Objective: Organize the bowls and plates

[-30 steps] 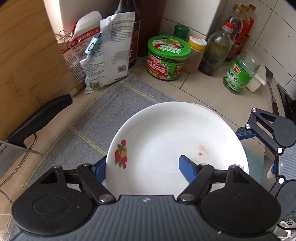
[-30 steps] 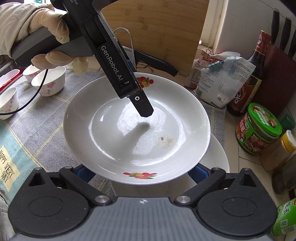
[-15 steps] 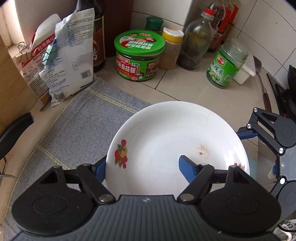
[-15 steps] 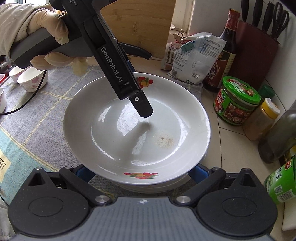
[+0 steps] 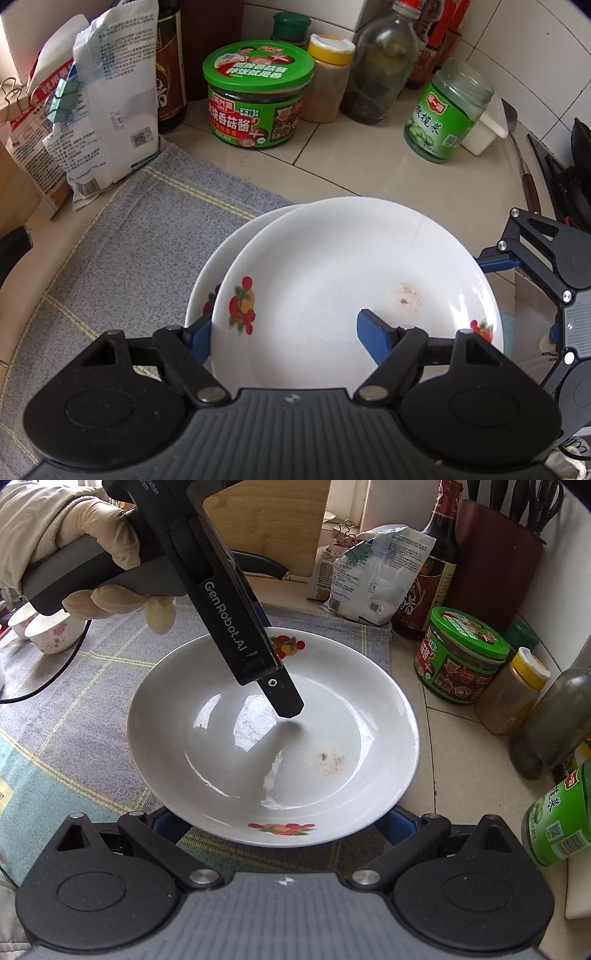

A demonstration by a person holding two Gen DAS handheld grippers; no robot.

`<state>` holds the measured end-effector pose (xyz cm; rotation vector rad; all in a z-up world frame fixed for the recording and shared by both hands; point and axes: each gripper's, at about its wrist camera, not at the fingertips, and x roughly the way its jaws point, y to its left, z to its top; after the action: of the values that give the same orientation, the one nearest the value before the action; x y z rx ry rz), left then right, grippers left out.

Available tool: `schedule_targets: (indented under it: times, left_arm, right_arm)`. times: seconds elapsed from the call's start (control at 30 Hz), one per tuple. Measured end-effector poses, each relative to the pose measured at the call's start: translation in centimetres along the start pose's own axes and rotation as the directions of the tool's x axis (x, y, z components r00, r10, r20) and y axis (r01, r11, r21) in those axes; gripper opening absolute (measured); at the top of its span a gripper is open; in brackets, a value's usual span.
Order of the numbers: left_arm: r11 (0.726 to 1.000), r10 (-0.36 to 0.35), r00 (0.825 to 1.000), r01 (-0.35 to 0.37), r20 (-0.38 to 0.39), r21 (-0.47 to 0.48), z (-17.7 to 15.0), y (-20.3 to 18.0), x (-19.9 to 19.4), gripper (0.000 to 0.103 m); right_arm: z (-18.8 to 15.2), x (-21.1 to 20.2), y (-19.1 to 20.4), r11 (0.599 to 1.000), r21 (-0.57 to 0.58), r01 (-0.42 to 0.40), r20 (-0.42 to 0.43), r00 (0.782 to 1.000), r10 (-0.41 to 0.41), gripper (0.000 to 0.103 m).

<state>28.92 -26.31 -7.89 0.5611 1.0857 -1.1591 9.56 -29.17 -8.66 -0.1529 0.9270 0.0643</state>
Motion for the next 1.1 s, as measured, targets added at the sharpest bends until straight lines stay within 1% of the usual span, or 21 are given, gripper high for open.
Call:
schedule_targets:
  times: [0.43, 0.83, 1.1]
  left_arm:
    - [1.0, -0.005, 1.0, 0.005, -0.022, 0.001, 0.44, 0.0, 0.42, 0.078]
    - [1.0, -0.006, 0.998, 0.005, -0.064, -0.009, 0.34, -0.07, 0.14, 0.084]
    - [0.999, -0.007, 0.996, 0.003, -0.09, -0.037, 0.16, -0.05, -0.12, 0.085]
  right_arm:
    - [-0.17, -0.05, -0.13, 1.0, -0.005, -0.003, -0.007, 1.0, 0.003, 0.103]
    - [-0.3, -0.05, -0.34, 1.0, -0.015, -0.016, -0.004, 1.0, 0.016, 0.103]
    - [-0.19, 0.02, -0.49, 0.999, -0.019, -0.028, -0.006, 1.0, 0.028, 0.103]
